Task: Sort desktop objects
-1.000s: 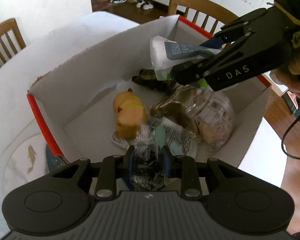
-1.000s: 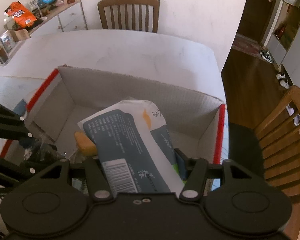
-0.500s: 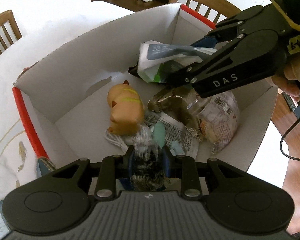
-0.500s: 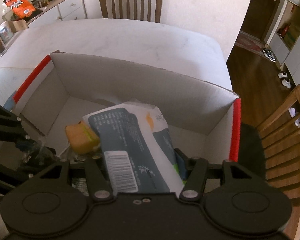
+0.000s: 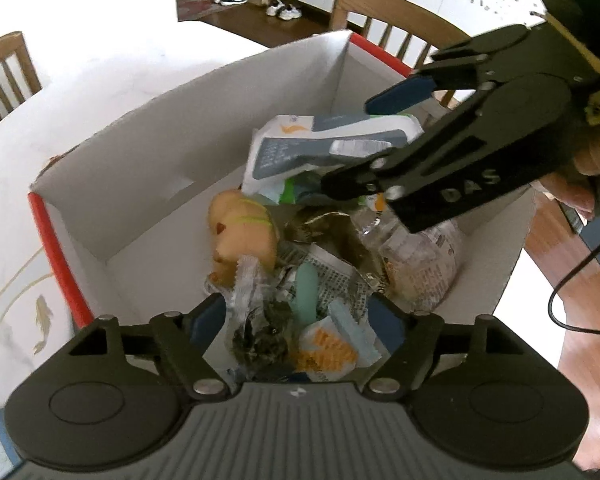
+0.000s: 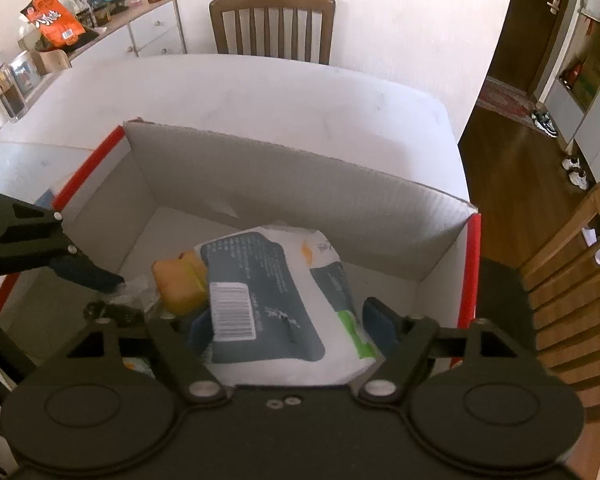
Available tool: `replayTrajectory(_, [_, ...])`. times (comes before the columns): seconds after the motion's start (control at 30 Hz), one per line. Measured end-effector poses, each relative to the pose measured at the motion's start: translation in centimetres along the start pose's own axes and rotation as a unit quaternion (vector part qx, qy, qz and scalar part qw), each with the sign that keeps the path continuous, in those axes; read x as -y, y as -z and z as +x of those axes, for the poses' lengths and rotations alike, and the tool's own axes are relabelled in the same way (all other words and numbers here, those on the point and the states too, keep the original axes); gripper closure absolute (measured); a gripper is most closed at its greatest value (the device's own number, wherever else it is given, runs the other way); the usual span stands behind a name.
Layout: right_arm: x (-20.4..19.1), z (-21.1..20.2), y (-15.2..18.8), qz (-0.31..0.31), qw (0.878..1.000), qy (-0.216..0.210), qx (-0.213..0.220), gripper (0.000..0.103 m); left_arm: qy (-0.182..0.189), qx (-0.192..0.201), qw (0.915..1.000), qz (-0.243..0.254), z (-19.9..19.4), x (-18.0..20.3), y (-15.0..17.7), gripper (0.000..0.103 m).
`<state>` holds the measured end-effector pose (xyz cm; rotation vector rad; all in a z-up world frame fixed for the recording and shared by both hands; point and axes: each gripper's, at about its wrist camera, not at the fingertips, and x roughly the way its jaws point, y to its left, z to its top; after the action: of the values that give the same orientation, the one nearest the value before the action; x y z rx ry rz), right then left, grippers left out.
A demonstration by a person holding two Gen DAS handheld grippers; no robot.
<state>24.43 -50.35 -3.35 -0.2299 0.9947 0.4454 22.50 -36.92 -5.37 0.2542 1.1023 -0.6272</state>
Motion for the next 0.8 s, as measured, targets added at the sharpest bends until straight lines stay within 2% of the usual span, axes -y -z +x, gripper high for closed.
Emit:
replayTrajectory(0.17, [-0.2, -1.2, -0.3, -0.001, 1.0, -0.007, 0.013, 0.017, 0.002, 0.007, 0.9996, -0.025, -0.6, -1.1, 0.2, 0.021])
replayTrajectory(0.47, [-0.4, -4.1, 0.1, 0.007, 0.999, -0.029, 0.036, 0.014, 0.016, 0.031, 0.999, -0.028, -2.9, -0.4, 0.5, 0.014])
replayTrajectory(0.57, [-0.7, -5.1, 0.4, 0.01, 0.998, -0.036, 0.045, 0.013, 0.018, 0.041, 0.9986, -0.029, -3.8, -0.2, 0.8, 0.004])
replayTrajectory(0.8, [-1.5, -7.2, 1.3, 0.018, 0.997, -0.047, 0.066, 0.012, 0.016, 0.06, 0.9972, -0.043, -5.3, -0.5, 1.8, 0.0])
